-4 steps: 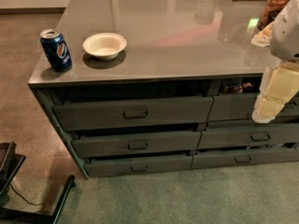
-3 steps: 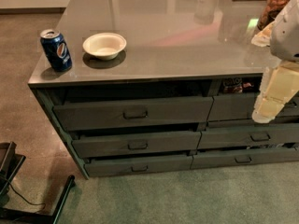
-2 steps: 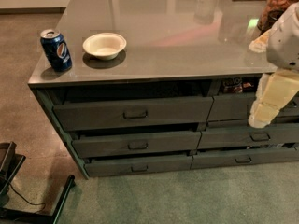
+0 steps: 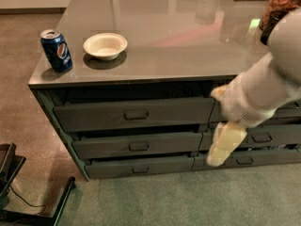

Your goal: Open bottom drawer

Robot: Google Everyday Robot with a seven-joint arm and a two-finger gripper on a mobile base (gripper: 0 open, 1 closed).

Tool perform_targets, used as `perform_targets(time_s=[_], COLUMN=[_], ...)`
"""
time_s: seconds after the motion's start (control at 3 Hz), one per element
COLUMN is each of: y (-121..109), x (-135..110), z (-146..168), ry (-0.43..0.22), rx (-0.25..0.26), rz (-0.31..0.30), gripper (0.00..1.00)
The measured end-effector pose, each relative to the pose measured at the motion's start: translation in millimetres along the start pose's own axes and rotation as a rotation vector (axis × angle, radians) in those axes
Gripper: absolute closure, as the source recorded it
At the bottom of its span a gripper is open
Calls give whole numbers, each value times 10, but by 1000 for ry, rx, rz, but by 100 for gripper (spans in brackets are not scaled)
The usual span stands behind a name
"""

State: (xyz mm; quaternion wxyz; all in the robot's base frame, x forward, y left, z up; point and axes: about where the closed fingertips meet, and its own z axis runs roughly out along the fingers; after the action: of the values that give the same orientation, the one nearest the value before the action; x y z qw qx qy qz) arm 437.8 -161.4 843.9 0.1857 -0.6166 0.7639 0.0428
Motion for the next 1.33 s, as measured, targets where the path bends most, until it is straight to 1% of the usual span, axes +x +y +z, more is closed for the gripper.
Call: perform_targets(time_s=[0.33,0.67,1.0,1.33], y=[267,242,238,203], x=[-76,-108,-111,-73], z=[857,1035,1032,1212], ry=[-29,-51,-51,-20], rx=[-56,-19,-18,0], rz=[-7,-7,-7,-75], gripper=[0,0,0,0])
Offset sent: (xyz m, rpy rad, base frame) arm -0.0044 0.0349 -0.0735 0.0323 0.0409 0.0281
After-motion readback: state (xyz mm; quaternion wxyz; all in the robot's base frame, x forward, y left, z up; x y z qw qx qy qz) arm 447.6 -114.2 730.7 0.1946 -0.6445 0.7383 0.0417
